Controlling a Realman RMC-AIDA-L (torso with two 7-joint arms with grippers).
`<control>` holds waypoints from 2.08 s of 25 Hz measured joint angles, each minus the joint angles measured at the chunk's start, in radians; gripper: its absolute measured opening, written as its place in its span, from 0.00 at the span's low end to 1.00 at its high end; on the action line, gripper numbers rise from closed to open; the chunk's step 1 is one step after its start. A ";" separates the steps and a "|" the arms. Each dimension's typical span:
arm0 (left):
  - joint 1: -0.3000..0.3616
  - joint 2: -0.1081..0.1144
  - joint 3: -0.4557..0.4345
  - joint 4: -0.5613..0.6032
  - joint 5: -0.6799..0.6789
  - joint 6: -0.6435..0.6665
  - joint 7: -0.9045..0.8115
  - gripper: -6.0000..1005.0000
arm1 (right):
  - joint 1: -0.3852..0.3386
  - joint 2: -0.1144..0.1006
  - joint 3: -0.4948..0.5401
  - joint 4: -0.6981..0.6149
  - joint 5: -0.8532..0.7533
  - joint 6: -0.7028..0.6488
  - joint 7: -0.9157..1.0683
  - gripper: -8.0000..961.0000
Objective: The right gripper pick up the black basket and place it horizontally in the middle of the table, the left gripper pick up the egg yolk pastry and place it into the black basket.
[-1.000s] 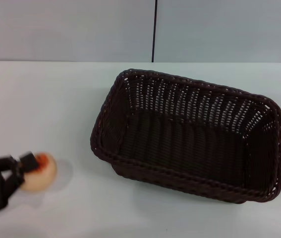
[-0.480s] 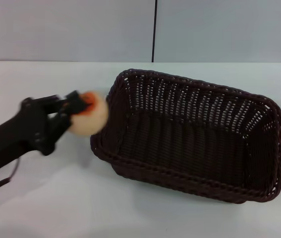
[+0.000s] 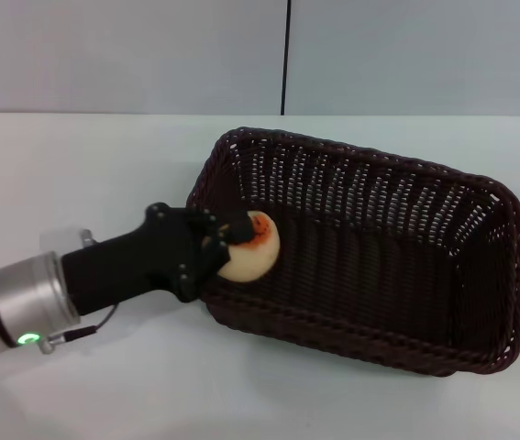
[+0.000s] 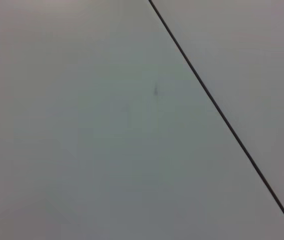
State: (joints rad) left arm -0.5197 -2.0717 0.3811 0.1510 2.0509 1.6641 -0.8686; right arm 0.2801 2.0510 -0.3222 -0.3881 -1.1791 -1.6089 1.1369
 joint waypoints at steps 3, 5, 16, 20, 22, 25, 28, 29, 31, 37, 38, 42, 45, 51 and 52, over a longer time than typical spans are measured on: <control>-0.006 0.000 0.005 -0.016 0.000 -0.031 0.016 0.05 | 0.000 0.000 -0.002 0.002 0.000 0.000 0.000 0.42; -0.008 0.000 0.008 -0.020 0.000 -0.050 0.027 0.05 | 0.002 0.000 -0.004 0.007 -0.002 0.001 0.000 0.42; 0.030 0.008 0.002 0.046 -0.007 -0.065 0.030 0.05 | 0.013 -0.003 -0.005 0.020 -0.013 0.000 -0.001 0.42; 0.051 0.008 0.000 0.085 -0.009 -0.042 0.030 0.05 | 0.021 -0.004 -0.004 0.022 -0.014 0.000 -0.002 0.42; 0.053 0.008 0.000 0.089 -0.009 -0.038 0.030 0.06 | 0.023 -0.005 -0.004 0.023 -0.014 0.001 -0.002 0.42; 0.060 0.009 0.000 0.107 -0.009 -0.023 0.029 0.08 | 0.030 -0.005 -0.004 0.023 -0.014 0.004 -0.002 0.42; 0.074 0.009 -0.002 0.128 -0.018 -0.017 0.025 0.10 | 0.035 -0.006 -0.004 0.025 -0.014 0.008 -0.002 0.42; 0.074 0.009 -0.002 0.128 -0.018 -0.017 0.025 0.11 | 0.035 -0.006 -0.004 0.025 -0.014 0.008 -0.002 0.42; 0.082 0.009 -0.006 0.133 -0.028 -0.017 0.021 0.12 | 0.036 -0.006 -0.004 0.025 -0.014 0.008 -0.002 0.42; 0.102 0.010 -0.011 0.143 -0.051 -0.002 0.021 0.32 | 0.036 -0.006 -0.005 0.026 -0.014 0.010 -0.002 0.42; 0.105 0.010 -0.011 0.143 -0.063 0.019 0.023 0.37 | 0.037 -0.006 -0.005 0.026 -0.014 0.010 -0.002 0.42; 0.110 0.010 -0.010 0.143 -0.099 0.057 0.024 0.44 | 0.039 -0.006 -0.005 0.027 -0.014 0.011 -0.002 0.42; 0.127 0.011 -0.010 0.145 -0.167 0.093 0.026 0.49 | 0.039 -0.004 -0.005 0.028 -0.014 0.010 -0.002 0.42; 0.205 0.011 -0.013 0.136 -0.420 0.108 0.080 0.61 | 0.028 0.000 0.007 0.028 -0.008 0.003 -0.002 0.42; 0.222 0.011 -0.018 0.130 -0.469 0.108 0.091 0.64 | 0.025 0.000 0.011 0.028 -0.007 0.003 -0.002 0.42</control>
State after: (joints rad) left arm -0.2978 -2.0611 0.3635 0.2811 1.5824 1.7725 -0.7779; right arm 0.3047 2.0508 -0.3116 -0.3601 -1.1864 -1.6059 1.1350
